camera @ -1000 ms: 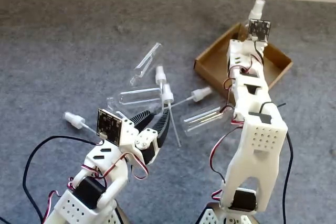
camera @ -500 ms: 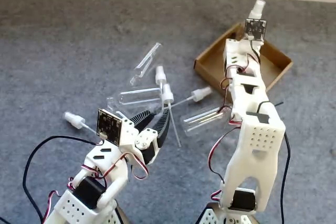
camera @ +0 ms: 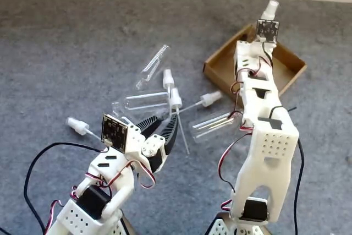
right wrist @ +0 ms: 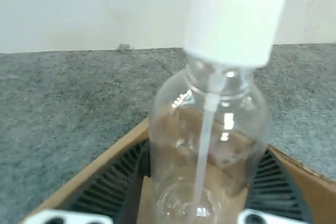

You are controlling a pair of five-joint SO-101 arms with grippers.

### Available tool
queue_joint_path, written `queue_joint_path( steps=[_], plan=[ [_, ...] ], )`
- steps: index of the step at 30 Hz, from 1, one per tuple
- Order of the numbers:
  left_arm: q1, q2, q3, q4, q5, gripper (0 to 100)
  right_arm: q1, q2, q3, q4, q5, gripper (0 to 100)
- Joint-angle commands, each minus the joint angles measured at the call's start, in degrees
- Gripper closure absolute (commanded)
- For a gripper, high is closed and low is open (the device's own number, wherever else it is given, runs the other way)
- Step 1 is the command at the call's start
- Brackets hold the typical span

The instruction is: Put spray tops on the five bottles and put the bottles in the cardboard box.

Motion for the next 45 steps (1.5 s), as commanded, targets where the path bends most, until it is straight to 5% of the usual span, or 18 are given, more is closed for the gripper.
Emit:
queue_joint_path(
  steps=[1,5,29,34,45],
  plan=[
    [-0.66,-0.31,1.19,0.18,-0.7,96,-0.92,-1.27,-3.65,-1.36,0.44,72.4],
    [-0.66,-0.31,1.19,0.18,-0.7,96,-0.92,-1.27,-3.56,-1.36,0.26,65.5],
    [-0.66,-0.31,1.19,0.18,-0.7,96,-0.92,-1.8,-3.65,-0.92,0.53,64.7],
    [-0.66,-0.31,1.19,0.18,-0.7,96,-0.92,-1.89,-3.65,-0.84,0.44,56.2],
    [-0.66,-0.22,1.19,0.18,-0.7,96,-0.66,-2.68,-3.91,-0.84,0.35,55.8]
  ],
)
